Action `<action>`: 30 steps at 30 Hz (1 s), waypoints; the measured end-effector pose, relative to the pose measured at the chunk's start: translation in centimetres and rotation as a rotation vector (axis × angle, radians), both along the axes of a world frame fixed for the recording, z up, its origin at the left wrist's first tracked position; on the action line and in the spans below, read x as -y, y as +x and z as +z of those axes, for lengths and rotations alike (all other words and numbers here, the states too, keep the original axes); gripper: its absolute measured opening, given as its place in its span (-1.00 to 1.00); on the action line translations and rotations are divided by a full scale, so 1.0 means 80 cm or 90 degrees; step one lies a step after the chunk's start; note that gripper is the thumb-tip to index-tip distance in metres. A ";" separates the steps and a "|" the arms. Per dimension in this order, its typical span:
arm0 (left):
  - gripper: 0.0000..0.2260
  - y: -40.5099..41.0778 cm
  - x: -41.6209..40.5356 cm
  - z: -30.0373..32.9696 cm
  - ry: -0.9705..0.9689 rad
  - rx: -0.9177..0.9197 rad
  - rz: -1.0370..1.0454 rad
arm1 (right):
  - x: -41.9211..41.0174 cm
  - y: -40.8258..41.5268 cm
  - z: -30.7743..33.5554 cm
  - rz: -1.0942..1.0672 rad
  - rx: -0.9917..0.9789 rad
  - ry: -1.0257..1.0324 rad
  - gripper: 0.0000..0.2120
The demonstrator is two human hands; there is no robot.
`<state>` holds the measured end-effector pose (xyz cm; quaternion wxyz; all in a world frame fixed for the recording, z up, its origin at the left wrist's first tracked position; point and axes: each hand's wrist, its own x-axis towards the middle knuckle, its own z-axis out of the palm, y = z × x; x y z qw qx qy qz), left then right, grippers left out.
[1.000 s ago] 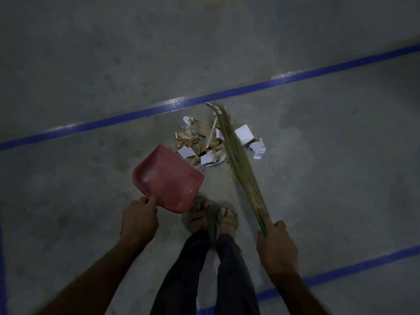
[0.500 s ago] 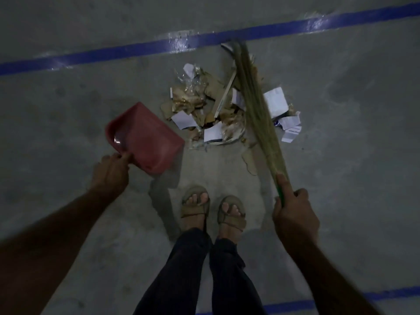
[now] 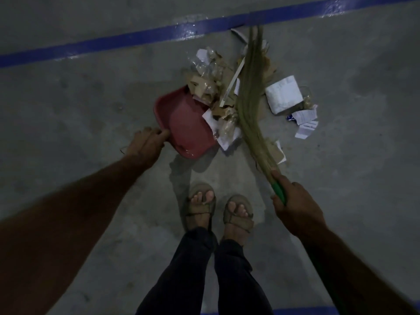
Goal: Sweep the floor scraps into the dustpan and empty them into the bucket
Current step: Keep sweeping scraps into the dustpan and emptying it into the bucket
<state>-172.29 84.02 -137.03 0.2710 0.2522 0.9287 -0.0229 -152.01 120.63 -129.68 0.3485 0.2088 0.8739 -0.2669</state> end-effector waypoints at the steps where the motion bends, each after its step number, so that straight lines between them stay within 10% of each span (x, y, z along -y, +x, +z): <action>1: -0.68 0.010 -0.007 -0.002 0.013 0.010 0.001 | 0.004 0.002 0.000 -0.002 0.007 -0.015 -0.38; 19: -0.58 0.145 -0.092 -0.013 0.012 -0.018 0.087 | 0.028 0.117 0.033 0.042 0.025 -0.055 -0.42; 30: -0.62 0.184 -0.121 0.148 0.073 -0.047 0.149 | 0.027 0.171 0.171 0.064 0.033 0.003 -0.49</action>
